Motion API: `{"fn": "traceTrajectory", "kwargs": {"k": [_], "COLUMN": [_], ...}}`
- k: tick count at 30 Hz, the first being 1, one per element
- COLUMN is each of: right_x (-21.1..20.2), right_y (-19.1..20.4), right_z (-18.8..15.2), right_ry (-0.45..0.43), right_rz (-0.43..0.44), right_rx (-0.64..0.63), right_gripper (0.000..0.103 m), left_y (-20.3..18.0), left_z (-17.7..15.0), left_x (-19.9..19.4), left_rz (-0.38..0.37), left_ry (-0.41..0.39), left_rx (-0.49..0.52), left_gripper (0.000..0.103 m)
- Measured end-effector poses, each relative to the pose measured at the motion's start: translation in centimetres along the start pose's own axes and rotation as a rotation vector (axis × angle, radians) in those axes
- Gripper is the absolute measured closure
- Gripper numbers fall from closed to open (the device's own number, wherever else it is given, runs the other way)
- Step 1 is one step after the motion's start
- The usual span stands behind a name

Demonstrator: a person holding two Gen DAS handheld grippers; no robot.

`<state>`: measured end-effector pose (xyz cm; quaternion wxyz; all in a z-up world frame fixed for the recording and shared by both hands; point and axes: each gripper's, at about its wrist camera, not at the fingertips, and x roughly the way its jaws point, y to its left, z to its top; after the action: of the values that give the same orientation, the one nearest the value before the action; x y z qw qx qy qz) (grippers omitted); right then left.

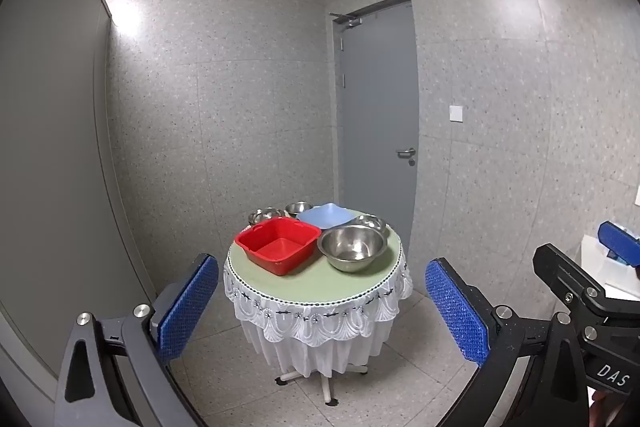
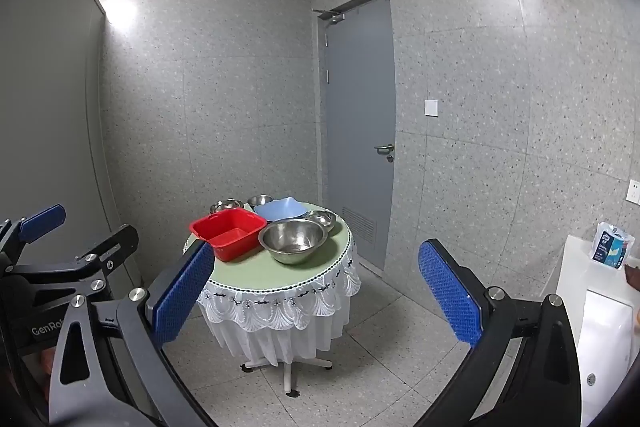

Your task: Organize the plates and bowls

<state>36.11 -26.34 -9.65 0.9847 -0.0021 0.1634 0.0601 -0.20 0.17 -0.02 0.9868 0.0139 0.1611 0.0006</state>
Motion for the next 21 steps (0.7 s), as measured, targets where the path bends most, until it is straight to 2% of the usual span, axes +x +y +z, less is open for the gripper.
{"fn": "traceTrajectory", "kwargs": {"k": [21], "right_x": [-0.85], "right_y": [-0.01], "right_z": [0.07], "right_ry": [-0.006], "right_rz": [0.005], "right_rx": [0.005], "right_gripper": [0.0], "left_y": [0.79], "left_z": [-0.24], "left_x": [-0.83], "left_rz": [-0.006], "left_ry": [-0.005], "left_rx": [-0.007], "left_gripper": [0.001]}}
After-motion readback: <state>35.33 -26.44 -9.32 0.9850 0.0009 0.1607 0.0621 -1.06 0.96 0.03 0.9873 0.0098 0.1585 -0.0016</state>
